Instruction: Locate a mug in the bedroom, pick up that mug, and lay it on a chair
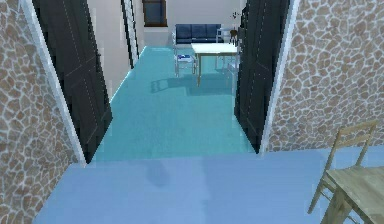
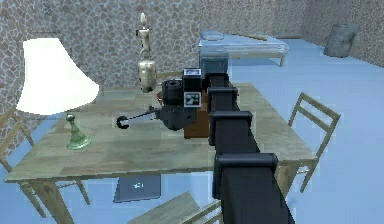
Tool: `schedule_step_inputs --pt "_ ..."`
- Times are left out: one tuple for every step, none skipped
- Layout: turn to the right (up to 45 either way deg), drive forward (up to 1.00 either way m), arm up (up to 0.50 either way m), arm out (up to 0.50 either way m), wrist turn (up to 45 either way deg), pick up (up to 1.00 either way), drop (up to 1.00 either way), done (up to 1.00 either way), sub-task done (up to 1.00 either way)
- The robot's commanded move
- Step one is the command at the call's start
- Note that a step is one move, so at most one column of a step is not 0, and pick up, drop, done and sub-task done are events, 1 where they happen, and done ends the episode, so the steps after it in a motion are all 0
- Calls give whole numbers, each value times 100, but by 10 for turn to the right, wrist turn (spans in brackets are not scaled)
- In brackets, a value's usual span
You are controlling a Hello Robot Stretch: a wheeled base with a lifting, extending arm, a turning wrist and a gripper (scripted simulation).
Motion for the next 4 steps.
schedule_step_inputs --pt "0 0 0 0 390 0 0 0 0" --pt "0 0 0 0 0 100 0 0 0" --pt "0 0 0 0 -450 0 0 0 0" --pt "0 0 0 0 -450 0 0 0 0"
